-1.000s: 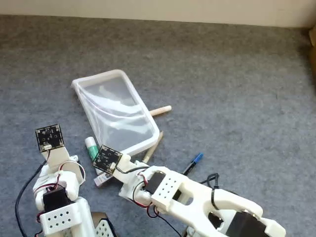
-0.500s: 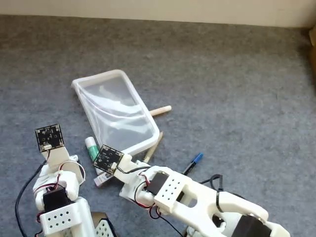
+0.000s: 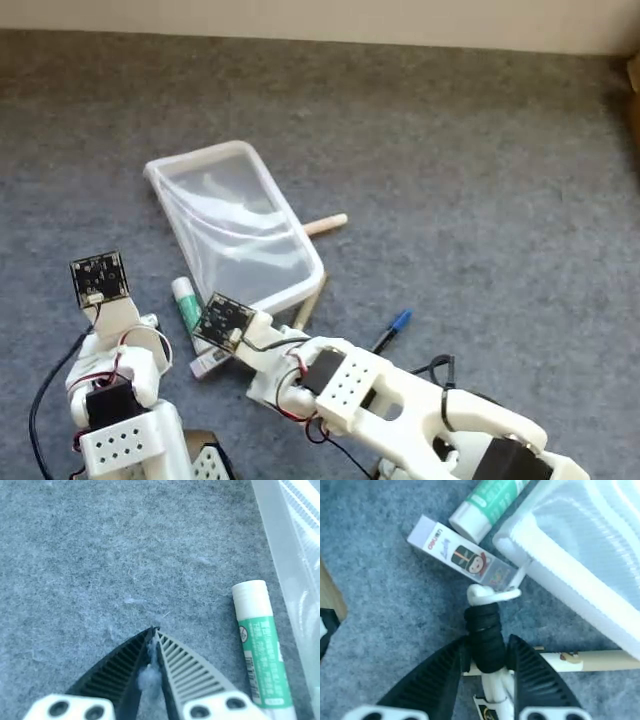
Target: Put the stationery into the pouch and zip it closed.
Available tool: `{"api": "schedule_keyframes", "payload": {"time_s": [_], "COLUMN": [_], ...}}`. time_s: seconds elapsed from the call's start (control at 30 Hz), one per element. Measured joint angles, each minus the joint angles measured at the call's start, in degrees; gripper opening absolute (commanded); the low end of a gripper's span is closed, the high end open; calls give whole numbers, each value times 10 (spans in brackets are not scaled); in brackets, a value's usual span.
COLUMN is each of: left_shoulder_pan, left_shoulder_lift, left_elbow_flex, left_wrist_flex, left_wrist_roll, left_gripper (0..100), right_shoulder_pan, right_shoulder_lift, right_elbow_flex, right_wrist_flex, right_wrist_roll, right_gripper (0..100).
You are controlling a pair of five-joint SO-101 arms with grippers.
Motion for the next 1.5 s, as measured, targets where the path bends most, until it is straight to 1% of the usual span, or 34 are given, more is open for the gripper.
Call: {"api": "schedule_keyframes", "payload": {"time_s": [0.13, 0.53, 0.7, 0.87, 0.93, 1.07, 1.13, 1.23, 1.33, 1.4, 1.5], "left_shoulder_pan": [0, -1, -9, -9, 5, 69, 102, 133, 170, 189, 209], "left_shoulder_lift": [0, 1, 1, 0, 0, 0, -4, -5, -6, -6, -6], "left_elbow_flex": [0, -11, -64, -104, -119, -164, -187, -201, -203, -203, -203], "left_wrist_flex": [0, -3, -3, -3, 4, 65, 99, 120, 123, 137, 159], "left_wrist_roll": [0, 0, 0, 0, 0, 0, 0, 0, 0, 0, 0], "left_gripper": [5, 5, 5, 5, 5, 7, 51, 203, 352, 394, 396], "right_shoulder_pan": [0, 0, 1, 22, 35, 54, 57, 62, 74, 85, 97], "right_shoulder_lift": [0, -11, -105, -227, -266, -329, -352, -384, -410, -423, -439], "right_elbow_flex": [0, 3, 13, 62, 73, 93, 100, 118, 129, 133, 133], "right_wrist_flex": [0, 1, 40, 54, 54, 54, 54, 45, 25, 18, 14], "right_wrist_roll": [0, 0, 0, 0, 0, 0, 0, -16, -26, -26, -28], "right_gripper": [2, 5, 5, 5, 5, 5, 5, 5, 5, 5, 5]}}
